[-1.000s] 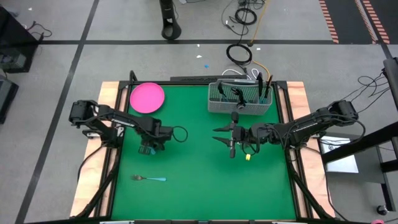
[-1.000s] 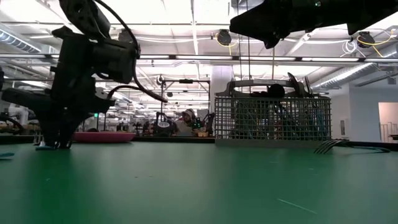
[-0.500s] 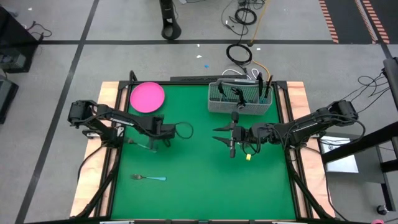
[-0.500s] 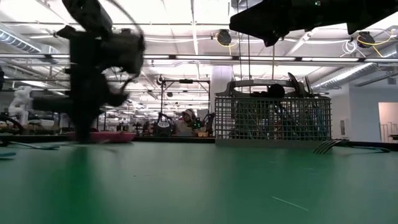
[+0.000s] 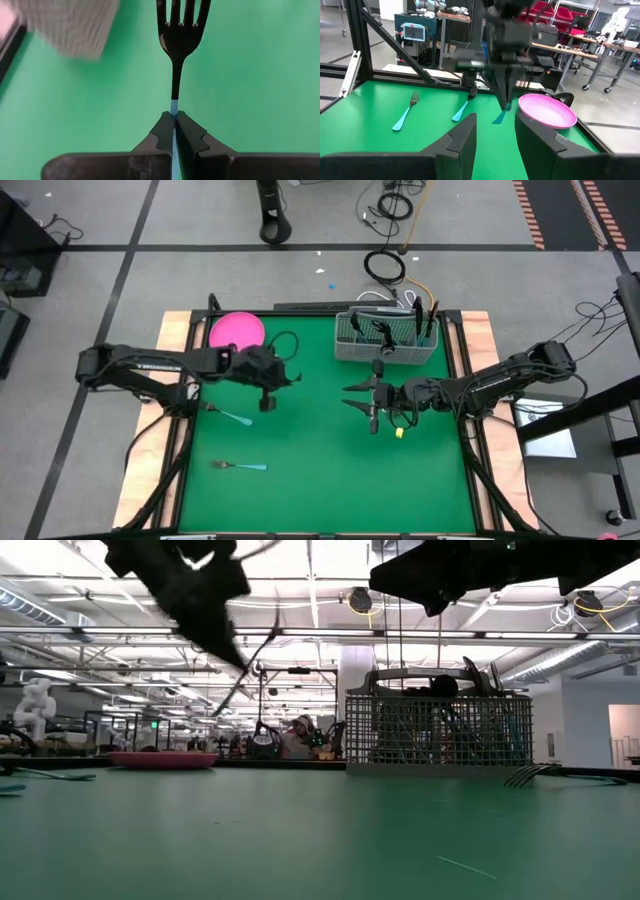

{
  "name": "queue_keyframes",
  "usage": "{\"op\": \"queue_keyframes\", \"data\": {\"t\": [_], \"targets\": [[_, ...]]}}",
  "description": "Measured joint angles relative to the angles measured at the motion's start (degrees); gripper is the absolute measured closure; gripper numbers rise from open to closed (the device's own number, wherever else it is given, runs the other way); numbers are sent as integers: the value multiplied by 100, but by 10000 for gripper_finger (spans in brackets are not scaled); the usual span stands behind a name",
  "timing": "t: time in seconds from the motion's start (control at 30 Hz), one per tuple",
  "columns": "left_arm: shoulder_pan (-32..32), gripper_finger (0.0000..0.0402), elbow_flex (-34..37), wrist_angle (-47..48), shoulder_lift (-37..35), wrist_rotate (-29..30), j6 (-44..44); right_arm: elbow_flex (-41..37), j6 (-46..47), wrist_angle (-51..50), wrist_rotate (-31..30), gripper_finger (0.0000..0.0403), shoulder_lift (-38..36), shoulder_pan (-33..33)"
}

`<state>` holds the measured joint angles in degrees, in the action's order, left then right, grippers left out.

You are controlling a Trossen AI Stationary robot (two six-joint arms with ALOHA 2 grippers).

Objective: Sort silverware
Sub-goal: Put the top left black fork into the cutlery rack with the other black forks

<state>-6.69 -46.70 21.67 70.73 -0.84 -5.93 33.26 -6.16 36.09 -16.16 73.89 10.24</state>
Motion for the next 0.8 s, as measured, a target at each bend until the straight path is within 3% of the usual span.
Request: {"op": "queue_keyframes", "data": {"t": [0.13,0.53,0.8], "targets": [[19,399,120,-1128,-157,-620,345,0,129,-21,0,277,0,0],[394,400,125,-3644,463,-1175,1254,0,723,-59,-48,274,4,-11],[598,400,126,-5054,1013,-1344,1270,0,1152,-1,74,227,4,-11]]}}
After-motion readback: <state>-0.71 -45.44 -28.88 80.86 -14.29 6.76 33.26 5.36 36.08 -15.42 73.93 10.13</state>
